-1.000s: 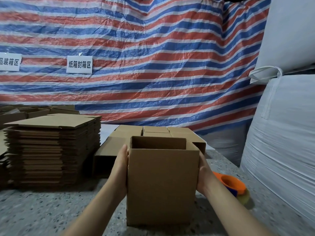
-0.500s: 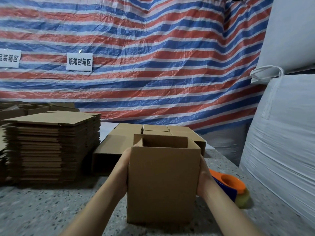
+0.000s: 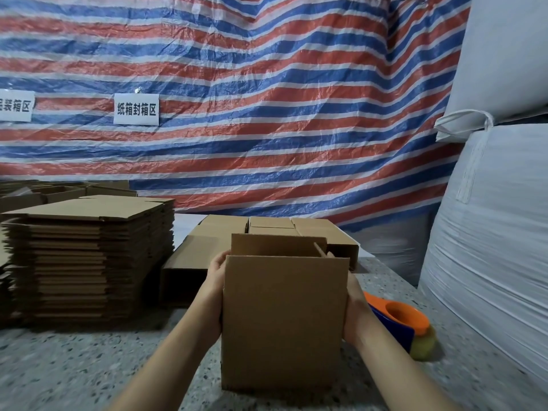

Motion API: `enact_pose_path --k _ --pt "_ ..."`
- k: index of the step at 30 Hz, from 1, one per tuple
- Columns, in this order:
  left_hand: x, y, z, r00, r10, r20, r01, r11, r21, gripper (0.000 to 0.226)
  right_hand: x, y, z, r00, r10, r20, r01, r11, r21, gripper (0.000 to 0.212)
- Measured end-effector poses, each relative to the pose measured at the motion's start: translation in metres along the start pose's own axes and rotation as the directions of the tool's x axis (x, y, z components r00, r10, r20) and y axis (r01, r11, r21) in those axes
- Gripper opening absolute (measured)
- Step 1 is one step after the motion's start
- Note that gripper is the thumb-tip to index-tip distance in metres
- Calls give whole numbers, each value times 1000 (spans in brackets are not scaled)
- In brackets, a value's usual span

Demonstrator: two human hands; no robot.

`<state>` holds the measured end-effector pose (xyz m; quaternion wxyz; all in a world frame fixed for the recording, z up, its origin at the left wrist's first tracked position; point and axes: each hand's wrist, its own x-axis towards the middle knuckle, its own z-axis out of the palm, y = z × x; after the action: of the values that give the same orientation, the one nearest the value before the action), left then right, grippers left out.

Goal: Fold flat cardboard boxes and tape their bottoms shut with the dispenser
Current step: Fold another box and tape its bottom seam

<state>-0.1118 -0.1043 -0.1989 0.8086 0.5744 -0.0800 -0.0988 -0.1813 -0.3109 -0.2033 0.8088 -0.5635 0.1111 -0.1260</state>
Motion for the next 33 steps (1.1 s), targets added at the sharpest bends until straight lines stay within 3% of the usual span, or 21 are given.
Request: enact_pose_path --k 4,7,12,17,23,26,29,33 --pt "-2 -1 -2 994 78 -71 -82 995 -58 28 0 -5 -1 996 -37 80 42 998 -57 63" --pt "-10 -1 -5 988 150 27 -148 988 -44 12 -2 -7 -1 996 -13 91 24 992 -121 64" --pt "-13 6 -9 983 142 113 -149 987 56 25 -4 -9 -1 993 -28 114 39 994 -103 63" --pt "-16 10 -12 978 154 144 -171 979 109 14 -5 -8 -1 995 -22 96 31 995 -98 66" --pt "-16 9 -12 978 194 71 -206 937 282 62 -3 -9 -2 993 -27 117 38 995 -97 65" --pt "-15 15 -21 958 110 266 -178 953 246 91 -2 -9 -2 992 -32 120 43 995 -90 63" --pt "-15 19 -34 898 103 428 -245 925 292 96 1 -7 -3 994 -29 105 39 995 -95 64" --pt "-16 19 -35 911 128 391 -283 885 369 101 3 -7 -5 992 -37 118 48 995 -90 67"
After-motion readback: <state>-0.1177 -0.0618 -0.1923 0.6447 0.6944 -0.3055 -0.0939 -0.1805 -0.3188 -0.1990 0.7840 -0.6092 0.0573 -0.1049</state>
